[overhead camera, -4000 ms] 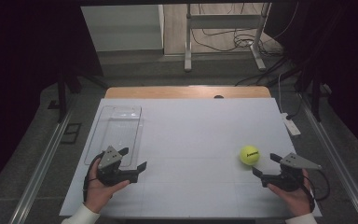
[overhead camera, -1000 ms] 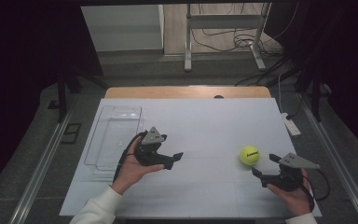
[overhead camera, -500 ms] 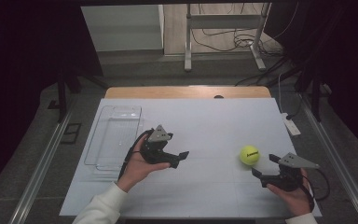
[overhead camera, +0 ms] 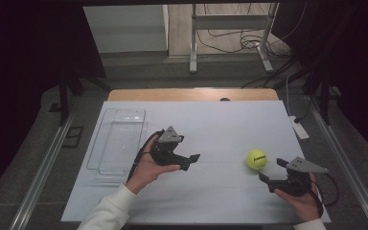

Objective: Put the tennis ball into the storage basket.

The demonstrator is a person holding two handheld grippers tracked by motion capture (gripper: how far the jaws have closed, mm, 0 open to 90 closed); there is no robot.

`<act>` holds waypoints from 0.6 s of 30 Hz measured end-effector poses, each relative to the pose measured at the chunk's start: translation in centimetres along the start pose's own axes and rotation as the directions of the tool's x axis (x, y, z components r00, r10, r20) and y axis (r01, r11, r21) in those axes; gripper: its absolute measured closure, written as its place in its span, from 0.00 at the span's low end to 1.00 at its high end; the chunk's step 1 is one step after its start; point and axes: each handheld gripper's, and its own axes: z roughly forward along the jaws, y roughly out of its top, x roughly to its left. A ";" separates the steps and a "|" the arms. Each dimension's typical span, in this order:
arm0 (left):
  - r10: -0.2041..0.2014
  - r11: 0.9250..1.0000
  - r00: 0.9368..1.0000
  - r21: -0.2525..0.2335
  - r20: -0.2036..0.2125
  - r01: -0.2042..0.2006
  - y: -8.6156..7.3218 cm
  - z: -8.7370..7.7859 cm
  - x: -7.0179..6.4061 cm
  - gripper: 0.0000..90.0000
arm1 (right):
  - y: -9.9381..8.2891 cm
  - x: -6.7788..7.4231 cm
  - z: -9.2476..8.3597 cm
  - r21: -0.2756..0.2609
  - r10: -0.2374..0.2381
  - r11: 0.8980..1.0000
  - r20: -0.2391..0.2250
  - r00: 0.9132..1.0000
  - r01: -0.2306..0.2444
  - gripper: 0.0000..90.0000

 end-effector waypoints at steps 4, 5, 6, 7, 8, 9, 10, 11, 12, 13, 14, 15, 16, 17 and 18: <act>0.002 1.000 1.000 0.004 0.007 -0.002 0.3 0.5 -0.1 0.13 | 0.0 -0.1 0.0 0.000 -0.001 1.000 0.001 1.000 0.001 0.10; 0.003 1.000 1.000 0.006 0.011 -0.003 0.3 0.6 -0.1 0.13 | 0.0 -0.1 0.0 0.000 -0.001 1.000 0.001 1.000 0.001 0.10; 0.004 1.000 1.000 0.005 0.013 -0.004 0.5 0.7 -0.2 0.13 | 0.0 -0.1 0.0 0.000 -0.001 1.000 0.001 1.000 0.001 0.10; 0.006 1.000 1.000 0.005 0.015 -0.006 0.6 0.8 -0.2 0.13 | 0.0 -0.1 0.0 0.000 -0.001 1.000 0.001 1.000 0.001 0.10; 0.009 1.000 1.000 0.005 0.018 -0.009 0.7 1.0 -0.2 0.13 | 0.0 -0.1 0.0 -0.001 -0.001 1.000 0.002 1.000 0.001 0.10; 0.010 1.000 1.000 0.007 0.019 -0.010 0.8 1.1 -0.2 0.13 | 0.0 -0.1 0.0 -0.001 0.000 1.000 0.002 1.000 0.000 0.10; 0.014 1.000 1.000 0.009 0.023 -0.014 0.9 1.2 -0.3 0.13 | 0.0 0.0 0.0 -0.001 0.000 1.000 0.002 1.000 0.000 0.10; 0.014 1.000 1.000 0.009 0.023 -0.014 0.9 1.2 -0.3 0.13 | 0.0 0.0 0.0 -0.001 0.000 1.000 0.002 1.000 0.000 0.10; 0.018 1.000 1.000 0.009 0.024 -0.019 1.0 1.3 -0.4 0.13 | 0.0 0.0 0.0 -0.001 0.000 1.000 0.003 1.000 0.000 0.10; 0.021 1.000 0.999 0.010 0.027 -0.021 1.0 1.4 -0.4 0.13 | 0.0 0.0 -0.1 0.001 -0.001 1.000 0.005 1.000 0.001 0.10; 0.022 1.000 0.999 0.012 0.028 -0.022 1.0 1.5 -0.5 0.13 | 0.0 0.0 -0.1 0.000 -0.001 1.000 0.006 1.000 0.001 0.10; 0.021 1.000 0.999 0.012 0.031 -0.022 1.1 1.6 -0.5 0.13 | 0.0 0.0 -0.1 -0.001 -0.001 1.000 0.006 1.000 0.001 0.10; 0.020 1.000 0.999 0.012 0.031 -0.021 1.1 1.6 -0.5 0.13 | 0.0 0.0 -0.1 -0.001 0.001 1.000 0.006 1.000 -0.001 0.10; 0.021 1.000 0.999 0.014 0.033 -0.021 1.1 1.7 -0.5 0.13 | -0.1 -0.1 -0.1 -0.002 0.002 1.000 0.004 1.000 -0.002 0.10; 0.022 1.000 0.999 0.016 0.035 -0.022 1.2 1.8 -0.5 0.13 | -0.1 -0.1 -0.1 -0.003 0.003 1.000 0.005 1.000 -0.003 0.10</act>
